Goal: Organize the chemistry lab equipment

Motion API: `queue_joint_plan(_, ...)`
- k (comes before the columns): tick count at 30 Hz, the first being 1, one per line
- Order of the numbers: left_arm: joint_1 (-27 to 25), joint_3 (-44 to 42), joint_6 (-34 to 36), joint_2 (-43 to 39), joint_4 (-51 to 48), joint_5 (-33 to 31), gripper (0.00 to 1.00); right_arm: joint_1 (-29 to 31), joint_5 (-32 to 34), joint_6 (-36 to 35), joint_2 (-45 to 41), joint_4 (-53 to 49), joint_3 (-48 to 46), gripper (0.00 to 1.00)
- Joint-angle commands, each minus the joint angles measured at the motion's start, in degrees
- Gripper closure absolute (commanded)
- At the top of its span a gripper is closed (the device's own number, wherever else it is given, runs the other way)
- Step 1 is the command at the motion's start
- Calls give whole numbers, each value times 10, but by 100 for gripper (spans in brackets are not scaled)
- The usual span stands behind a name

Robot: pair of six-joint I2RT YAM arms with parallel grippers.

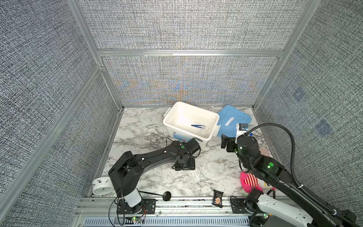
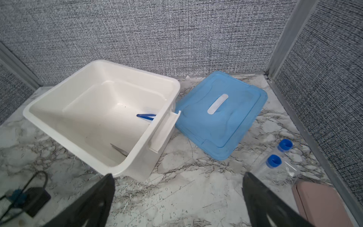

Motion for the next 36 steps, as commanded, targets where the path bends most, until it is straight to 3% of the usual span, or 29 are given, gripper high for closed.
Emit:
queue_joint_plan(1,-18,40,-5,36,-28,-18,32,-30,-22,34,-15,-31,3,1)
queue_joint_plan(10,-60,120,-12,138,-52,-49,32,-93,-115,32,-78,-60,2,1)
queue_joint_plan(19,-71,100,-33,158,-29,-58,36,-98,-161,22,-76,-67,9,1)
queue_joint_plan(23,-71,86,-35,184,-5,-51,45,-98,-173,12,-83,-68,16,1)
queue_joint_plan(27,-69,82,-34,209,5,-40,48,-98,-182,2,-84,-80,29,1)
queue_joint_plan(36,-64,58,-40,183,-22,-57,74,-99,-200,20,-96,-89,25,1)
